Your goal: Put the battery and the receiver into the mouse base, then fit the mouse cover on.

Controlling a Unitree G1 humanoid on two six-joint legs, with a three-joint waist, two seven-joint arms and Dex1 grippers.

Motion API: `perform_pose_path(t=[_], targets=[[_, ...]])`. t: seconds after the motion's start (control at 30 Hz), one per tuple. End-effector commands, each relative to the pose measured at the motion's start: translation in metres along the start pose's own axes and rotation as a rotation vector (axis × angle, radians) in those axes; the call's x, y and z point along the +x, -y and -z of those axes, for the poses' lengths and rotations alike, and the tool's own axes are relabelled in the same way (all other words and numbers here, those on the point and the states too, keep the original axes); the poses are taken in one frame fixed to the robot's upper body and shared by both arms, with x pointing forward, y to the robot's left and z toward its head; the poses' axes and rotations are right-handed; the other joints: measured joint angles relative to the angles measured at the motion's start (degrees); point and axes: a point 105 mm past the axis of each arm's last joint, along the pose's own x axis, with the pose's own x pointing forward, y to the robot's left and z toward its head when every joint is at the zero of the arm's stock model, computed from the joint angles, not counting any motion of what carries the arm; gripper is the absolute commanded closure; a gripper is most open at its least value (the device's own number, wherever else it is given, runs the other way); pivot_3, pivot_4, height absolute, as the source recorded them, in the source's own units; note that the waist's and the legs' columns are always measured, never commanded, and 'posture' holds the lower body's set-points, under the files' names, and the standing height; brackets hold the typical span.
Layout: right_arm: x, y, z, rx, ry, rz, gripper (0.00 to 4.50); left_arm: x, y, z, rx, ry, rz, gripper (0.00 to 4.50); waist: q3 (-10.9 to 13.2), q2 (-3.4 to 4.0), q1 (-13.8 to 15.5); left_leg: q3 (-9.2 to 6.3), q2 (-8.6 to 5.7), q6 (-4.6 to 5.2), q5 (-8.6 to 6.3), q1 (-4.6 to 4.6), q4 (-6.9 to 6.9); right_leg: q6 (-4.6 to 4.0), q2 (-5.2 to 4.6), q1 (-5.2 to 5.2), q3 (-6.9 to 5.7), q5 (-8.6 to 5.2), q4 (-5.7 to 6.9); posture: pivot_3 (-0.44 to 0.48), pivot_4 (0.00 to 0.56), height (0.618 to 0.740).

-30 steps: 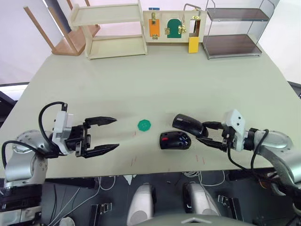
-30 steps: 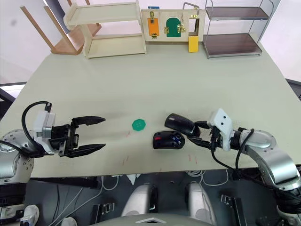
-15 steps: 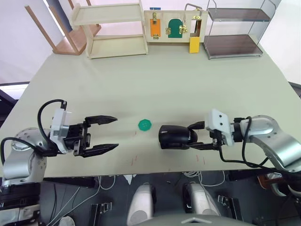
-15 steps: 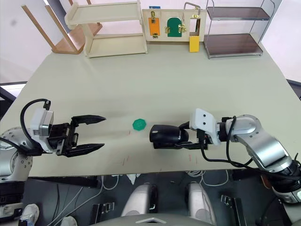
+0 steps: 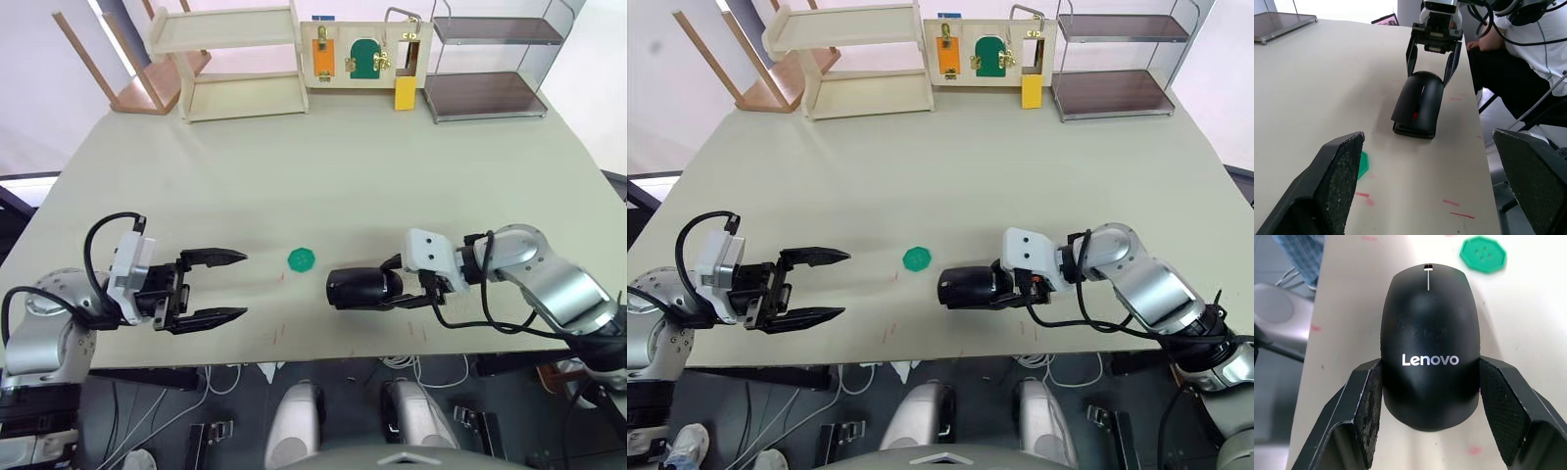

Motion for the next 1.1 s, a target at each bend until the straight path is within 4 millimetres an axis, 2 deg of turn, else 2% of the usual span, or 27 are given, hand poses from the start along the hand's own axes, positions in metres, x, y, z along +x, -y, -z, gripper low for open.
perform_pose_path(t=[0.03,0.27,1.1], targets=[[-0.0042,0.0032,-0.0052,-0.025,-0.025,-0.005,2.09,-0.0027,0.0069,-0.0120,0.052,0.004,0.052,0.00,0.0,0.00,0.0,0.00,0.00,0.00,0.00,0.00,0.01,0.00,0.00,0.00,0.00,0.00,0.01,0.000,0.150,0.740],[-0.0023,0.0088,-0.0029,-0.033,-0.063,-0.005,2.09,-0.0033,0.0097,-0.0103,0.046,-0.003,0.051,0.00,0.0,0.00,-0.1,0.01,0.00,0.00,0.00,0.00,0.01,-0.03,0.01,-0.05,0.00,-0.02,0.07,0.000,0.150,0.740],[0.0050,0.0098,-0.0020,0.014,-0.130,-0.046,2.09,-0.0028,0.0108,-0.0111,0.054,0.001,0.041,0.00,0.0,0.00,-0.1,0.01,0.02,0.00,0.00,0.01,0.01,-0.08,0.01,-0.08,-0.01,-0.05,0.13,0.000,0.150,0.740]])
